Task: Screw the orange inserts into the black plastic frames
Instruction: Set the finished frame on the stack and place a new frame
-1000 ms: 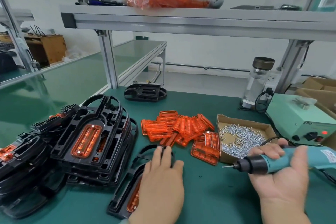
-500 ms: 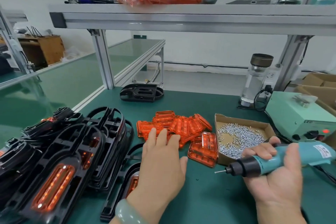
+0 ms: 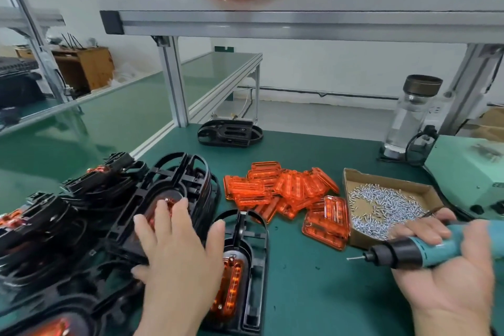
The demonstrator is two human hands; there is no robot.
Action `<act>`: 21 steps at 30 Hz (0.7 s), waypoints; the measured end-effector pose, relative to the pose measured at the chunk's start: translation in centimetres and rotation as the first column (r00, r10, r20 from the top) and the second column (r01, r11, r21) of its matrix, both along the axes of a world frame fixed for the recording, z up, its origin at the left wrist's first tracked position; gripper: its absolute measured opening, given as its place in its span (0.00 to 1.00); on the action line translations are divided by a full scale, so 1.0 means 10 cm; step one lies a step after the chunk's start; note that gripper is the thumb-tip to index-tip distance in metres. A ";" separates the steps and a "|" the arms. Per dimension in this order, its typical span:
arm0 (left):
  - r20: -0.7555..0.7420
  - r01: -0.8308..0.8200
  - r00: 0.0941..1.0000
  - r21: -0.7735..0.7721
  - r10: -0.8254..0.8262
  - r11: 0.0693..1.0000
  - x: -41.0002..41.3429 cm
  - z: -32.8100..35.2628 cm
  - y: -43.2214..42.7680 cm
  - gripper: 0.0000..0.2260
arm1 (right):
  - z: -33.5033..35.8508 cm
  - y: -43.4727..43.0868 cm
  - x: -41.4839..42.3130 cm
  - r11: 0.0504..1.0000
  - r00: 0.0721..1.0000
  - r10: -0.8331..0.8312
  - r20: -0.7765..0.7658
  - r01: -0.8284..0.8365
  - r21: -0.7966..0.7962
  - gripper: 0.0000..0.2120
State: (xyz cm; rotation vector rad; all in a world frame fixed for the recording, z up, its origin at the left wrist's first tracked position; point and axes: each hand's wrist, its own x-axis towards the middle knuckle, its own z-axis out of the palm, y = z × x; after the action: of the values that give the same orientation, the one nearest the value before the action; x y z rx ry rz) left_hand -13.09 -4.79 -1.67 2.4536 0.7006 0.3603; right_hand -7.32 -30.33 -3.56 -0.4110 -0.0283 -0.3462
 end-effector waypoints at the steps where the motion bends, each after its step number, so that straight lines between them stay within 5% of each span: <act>1: 0.013 -0.005 1.000 -0.004 0.005 1.000 0.05 -0.02 -0.02 0.32 | 0.00 0.00 0.00 1.000 1.000 -0.005 0.000 0.005 -0.001 0.20; 12: 0.155 0.078 0.985 -0.005 -0.077 0.997 0.35 -0.03 -0.01 0.30 | -0.04 -0.01 0.02 1.000 1.000 -0.003 -0.015 0.003 -0.028 0.24; 21: 0.118 0.130 0.984 0.064 -0.137 0.989 0.28 0.08 -0.04 0.28 | -0.05 0.02 0.00 1.000 1.000 -0.011 -0.003 0.011 -0.025 0.22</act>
State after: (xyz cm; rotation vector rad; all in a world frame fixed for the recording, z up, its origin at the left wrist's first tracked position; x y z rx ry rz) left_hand -10.26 -5.14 -0.89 2.4909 0.4781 0.4782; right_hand -7.28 -30.13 -4.08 -0.4361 -0.0273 -0.3568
